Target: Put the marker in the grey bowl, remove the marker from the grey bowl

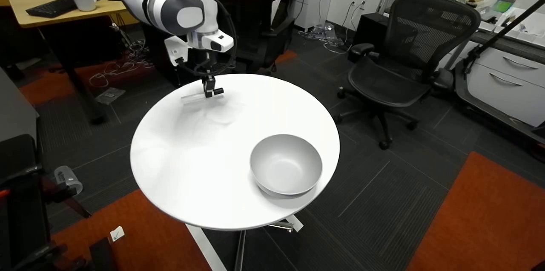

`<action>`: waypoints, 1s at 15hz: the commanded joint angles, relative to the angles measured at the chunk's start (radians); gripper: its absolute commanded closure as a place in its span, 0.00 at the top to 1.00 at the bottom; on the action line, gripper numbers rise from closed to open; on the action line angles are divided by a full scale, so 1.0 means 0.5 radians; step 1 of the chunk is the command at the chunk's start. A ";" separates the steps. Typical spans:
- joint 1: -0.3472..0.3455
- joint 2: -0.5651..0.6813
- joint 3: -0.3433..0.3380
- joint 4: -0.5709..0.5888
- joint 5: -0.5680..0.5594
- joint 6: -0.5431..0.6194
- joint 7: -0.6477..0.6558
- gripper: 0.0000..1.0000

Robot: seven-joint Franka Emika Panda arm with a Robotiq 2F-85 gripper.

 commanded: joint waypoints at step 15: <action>-0.284 -0.894 -0.442 -0.577 -0.365 -0.121 0.463 0.05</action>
